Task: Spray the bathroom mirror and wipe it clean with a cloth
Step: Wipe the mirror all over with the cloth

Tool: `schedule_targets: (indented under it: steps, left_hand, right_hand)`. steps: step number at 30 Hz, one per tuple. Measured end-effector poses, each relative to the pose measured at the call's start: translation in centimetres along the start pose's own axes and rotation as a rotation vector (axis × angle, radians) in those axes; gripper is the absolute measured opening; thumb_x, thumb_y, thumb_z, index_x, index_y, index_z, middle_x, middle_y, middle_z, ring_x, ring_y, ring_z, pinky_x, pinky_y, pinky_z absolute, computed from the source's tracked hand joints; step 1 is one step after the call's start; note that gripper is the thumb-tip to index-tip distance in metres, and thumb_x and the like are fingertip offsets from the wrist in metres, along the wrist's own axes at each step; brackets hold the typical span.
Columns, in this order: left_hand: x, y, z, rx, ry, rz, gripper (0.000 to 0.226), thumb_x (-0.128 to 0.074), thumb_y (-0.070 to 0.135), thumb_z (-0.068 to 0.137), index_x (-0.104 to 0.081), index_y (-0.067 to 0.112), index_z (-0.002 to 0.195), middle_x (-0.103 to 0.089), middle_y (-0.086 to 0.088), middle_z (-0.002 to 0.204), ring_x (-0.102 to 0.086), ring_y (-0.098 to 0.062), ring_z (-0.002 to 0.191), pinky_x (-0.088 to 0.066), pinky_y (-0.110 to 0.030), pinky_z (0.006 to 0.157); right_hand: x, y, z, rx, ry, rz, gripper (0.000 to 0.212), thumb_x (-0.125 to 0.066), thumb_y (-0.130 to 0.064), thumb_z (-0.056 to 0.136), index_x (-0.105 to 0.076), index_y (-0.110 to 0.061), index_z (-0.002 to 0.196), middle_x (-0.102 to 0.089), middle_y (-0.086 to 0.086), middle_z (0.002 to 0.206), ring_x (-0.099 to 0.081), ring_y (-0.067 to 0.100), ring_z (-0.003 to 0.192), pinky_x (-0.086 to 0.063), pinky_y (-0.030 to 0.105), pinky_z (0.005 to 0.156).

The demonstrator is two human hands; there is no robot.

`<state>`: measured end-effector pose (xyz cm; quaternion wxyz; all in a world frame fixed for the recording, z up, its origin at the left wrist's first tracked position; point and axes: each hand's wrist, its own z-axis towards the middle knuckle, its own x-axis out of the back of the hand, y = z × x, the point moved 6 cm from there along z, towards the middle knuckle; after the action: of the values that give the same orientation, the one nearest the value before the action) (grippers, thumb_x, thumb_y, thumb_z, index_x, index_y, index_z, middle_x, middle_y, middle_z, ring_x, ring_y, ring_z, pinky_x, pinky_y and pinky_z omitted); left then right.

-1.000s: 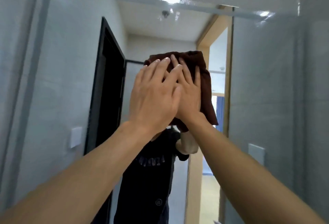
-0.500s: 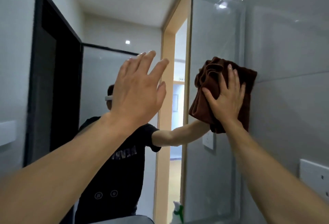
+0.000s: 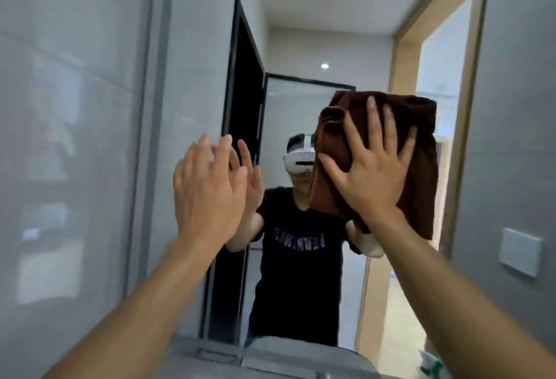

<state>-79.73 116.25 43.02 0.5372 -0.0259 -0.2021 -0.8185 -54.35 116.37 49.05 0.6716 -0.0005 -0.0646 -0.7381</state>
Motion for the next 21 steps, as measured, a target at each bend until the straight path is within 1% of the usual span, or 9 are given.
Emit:
schedule_targets:
  steps: [3, 6, 9, 12, 14, 17, 19, 21]
  left_hand:
    - [2.0, -5.4, -0.9, 0.073, 0.002, 0.026, 0.049, -0.049, 0.030, 0.099, -0.044, 0.016, 0.145, -0.039, -0.015, 0.154, -0.038, -0.035, 0.141, -0.035, -0.051, 0.113]
    - [3.8, -8.8, -1.7, 0.106, 0.018, 0.055, 0.049, -0.051, 0.029, 0.098, -0.045, 0.016, 0.145, -0.041, -0.016, 0.152, -0.040, -0.037, 0.138, -0.036, -0.052, 0.110]
    - [5.1, -11.5, -2.2, 0.103, 0.054, 0.054, 0.045, -0.046, 0.028, 0.099, -0.048, 0.012, 0.141, -0.047, -0.019, 0.145, -0.045, -0.039, 0.133, -0.038, -0.055, 0.108]
    - [5.8, -12.8, -2.9, 0.086, 0.097, 0.016, 0.042, -0.051, 0.019, 0.096, -0.051, 0.009, 0.138, -0.049, -0.021, 0.138, -0.047, -0.041, 0.126, -0.039, -0.055, 0.105]
    - [5.6, -12.6, -3.5, 0.096, 0.083, 0.002, 0.044, -0.055, 0.016, 0.094, -0.052, 0.009, 0.137, -0.049, -0.020, 0.138, -0.048, -0.040, 0.125, -0.041, -0.055, 0.104]
    - [4.7, -10.9, -4.2, 0.079, 0.046, -0.025, 0.047, -0.055, 0.017, 0.094, -0.051, 0.010, 0.139, -0.048, -0.019, 0.140, -0.047, -0.039, 0.127, -0.041, -0.054, 0.102]
    - [3.9, -9.1, -4.5, 0.069, 0.022, -0.049, 0.047, -0.054, 0.019, 0.095, -0.049, 0.011, 0.142, -0.046, -0.017, 0.144, -0.046, -0.038, 0.129, -0.042, -0.054, 0.101]
    - [3.1, -6.7, -4.4, 0.050, 0.010, -0.075, 0.048, -0.052, 0.022, 0.097, -0.049, 0.013, 0.143, -0.044, -0.016, 0.147, -0.045, -0.037, 0.130, -0.042, -0.054, 0.101]
  right_hand:
    - [-1.2, -8.4, 0.0, 0.098, -0.055, 0.036, 0.077, -0.037, -0.074, 0.090, -0.023, -0.038, 0.158, -0.010, 0.001, 0.169, -0.009, 0.027, 0.156, -0.008, 0.066, 0.118]
    - [-2.2, -16.1, -0.5, 0.169, -0.086, 0.098, 0.078, -0.038, -0.072, 0.090, -0.021, -0.038, 0.158, -0.008, 0.003, 0.169, -0.007, 0.028, 0.156, -0.003, 0.066, 0.119]
    - [-3.2, -23.1, -1.9, 0.288, -0.114, 0.172, 0.078, -0.045, -0.068, 0.090, -0.025, -0.035, 0.158, -0.010, 0.005, 0.169, -0.009, 0.029, 0.155, -0.002, 0.065, 0.119]
    - [-4.5, -27.7, -3.9, 0.457, -0.107, 0.230, 0.078, -0.055, -0.061, 0.088, -0.032, -0.030, 0.156, -0.013, 0.008, 0.168, -0.014, 0.031, 0.154, -0.003, 0.065, 0.119]
    - [-4.9, -28.4, -4.3, 0.488, -0.095, 0.268, 0.074, -0.054, -0.060, 0.090, -0.037, -0.028, 0.154, -0.017, 0.009, 0.167, -0.015, 0.031, 0.154, -0.002, 0.064, 0.119]
    - [-4.5, -27.1, -4.4, 0.504, -0.116, 0.251, 0.073, -0.049, -0.063, 0.091, -0.036, -0.029, 0.155, -0.019, 0.008, 0.167, -0.016, 0.029, 0.154, -0.002, 0.061, 0.121]
    - [-4.0, -24.5, -4.6, 0.505, -0.121, 0.230, 0.074, -0.046, -0.065, 0.092, -0.033, -0.031, 0.156, -0.018, 0.007, 0.167, -0.015, 0.028, 0.154, -0.003, 0.061, 0.121]
    - [-3.3, -20.5, -4.9, 0.469, -0.100, 0.209, 0.075, -0.047, -0.067, 0.092, -0.033, -0.032, 0.156, -0.018, 0.006, 0.167, -0.016, 0.026, 0.155, -0.004, 0.060, 0.121]
